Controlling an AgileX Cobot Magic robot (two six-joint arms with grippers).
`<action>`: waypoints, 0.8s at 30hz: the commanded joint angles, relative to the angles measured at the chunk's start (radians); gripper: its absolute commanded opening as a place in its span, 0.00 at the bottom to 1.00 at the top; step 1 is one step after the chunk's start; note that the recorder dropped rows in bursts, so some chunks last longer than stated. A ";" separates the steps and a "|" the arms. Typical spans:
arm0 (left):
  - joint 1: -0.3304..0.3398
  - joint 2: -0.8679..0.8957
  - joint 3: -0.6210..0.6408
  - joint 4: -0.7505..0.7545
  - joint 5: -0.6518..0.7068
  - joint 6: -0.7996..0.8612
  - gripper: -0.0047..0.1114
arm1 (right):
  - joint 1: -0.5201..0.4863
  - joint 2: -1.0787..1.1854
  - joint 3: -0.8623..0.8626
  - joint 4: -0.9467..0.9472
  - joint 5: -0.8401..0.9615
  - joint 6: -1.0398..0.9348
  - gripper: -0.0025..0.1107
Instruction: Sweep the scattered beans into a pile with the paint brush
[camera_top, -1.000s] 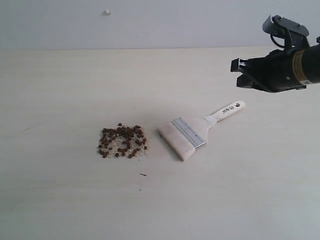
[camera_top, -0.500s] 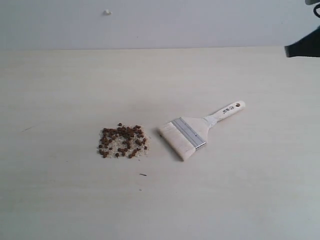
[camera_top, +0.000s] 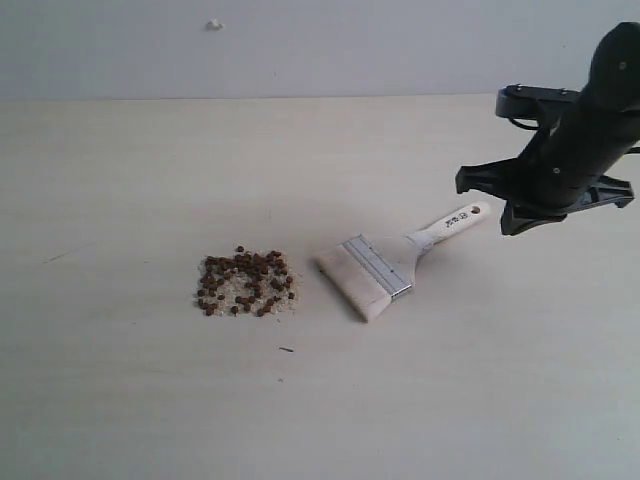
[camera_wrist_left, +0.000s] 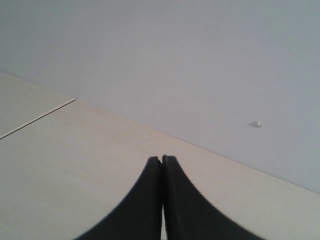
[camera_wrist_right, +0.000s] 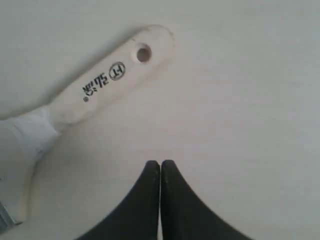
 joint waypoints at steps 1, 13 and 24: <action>0.002 -0.004 0.001 0.004 0.002 0.005 0.04 | 0.008 0.086 -0.074 0.007 -0.002 -0.002 0.02; 0.002 -0.004 0.001 0.004 0.002 0.005 0.04 | 0.008 0.299 -0.289 -0.022 0.054 0.015 0.02; 0.002 -0.004 0.001 0.004 0.002 0.003 0.04 | 0.008 0.290 -0.410 -0.038 0.087 -0.051 0.02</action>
